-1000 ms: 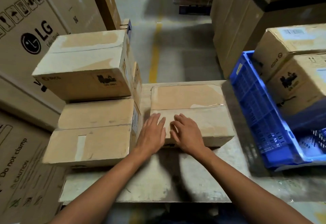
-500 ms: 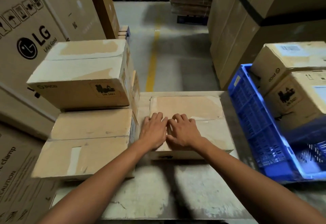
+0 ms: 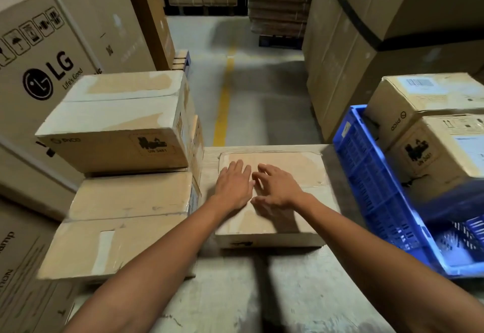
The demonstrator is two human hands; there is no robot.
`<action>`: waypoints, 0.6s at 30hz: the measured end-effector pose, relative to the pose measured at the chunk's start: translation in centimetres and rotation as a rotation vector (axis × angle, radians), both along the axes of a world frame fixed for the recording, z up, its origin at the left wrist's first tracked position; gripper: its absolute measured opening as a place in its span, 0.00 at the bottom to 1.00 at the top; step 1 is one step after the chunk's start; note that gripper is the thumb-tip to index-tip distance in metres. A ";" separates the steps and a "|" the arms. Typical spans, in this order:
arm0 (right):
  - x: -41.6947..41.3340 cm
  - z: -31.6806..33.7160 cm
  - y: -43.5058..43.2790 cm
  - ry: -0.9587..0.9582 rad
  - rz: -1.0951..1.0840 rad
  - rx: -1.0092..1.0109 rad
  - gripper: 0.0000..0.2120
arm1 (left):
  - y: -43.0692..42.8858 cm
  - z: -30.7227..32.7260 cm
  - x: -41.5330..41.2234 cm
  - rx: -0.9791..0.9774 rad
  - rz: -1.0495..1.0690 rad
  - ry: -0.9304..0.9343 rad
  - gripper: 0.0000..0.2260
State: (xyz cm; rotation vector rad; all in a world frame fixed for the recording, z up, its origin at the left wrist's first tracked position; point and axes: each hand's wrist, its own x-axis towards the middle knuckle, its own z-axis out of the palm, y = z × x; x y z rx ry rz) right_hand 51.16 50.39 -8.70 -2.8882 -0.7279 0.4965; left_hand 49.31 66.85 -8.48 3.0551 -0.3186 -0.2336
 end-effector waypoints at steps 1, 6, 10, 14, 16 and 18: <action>0.1 0.0 -0.8 -0.027 -0.033 0.003 0.42 | -0.6 -0.1 0.2 -0.022 -0.025 0.028 0.25; -0.7 -0.8 -4.1 -0.006 -0.118 -0.098 0.41 | -3.9 -1.4 0.5 -0.071 -0.041 0.096 0.27; -0.5 -0.9 -4.0 0.013 -0.110 -0.103 0.40 | -4.3 -2.1 0.5 -0.039 -0.009 0.081 0.26; -1.0 -0.6 -3.9 -0.032 -0.153 -0.044 0.36 | -4.5 -1.3 0.1 -0.053 -0.015 0.100 0.26; -2.5 -0.4 -3.9 -0.150 -0.152 0.008 0.26 | -4.8 -0.9 -0.9 -0.092 -0.034 0.093 0.25; -4.2 -0.8 -3.9 -0.263 -0.130 0.052 0.19 | -5.1 -1.0 -2.8 -0.148 -0.042 0.059 0.23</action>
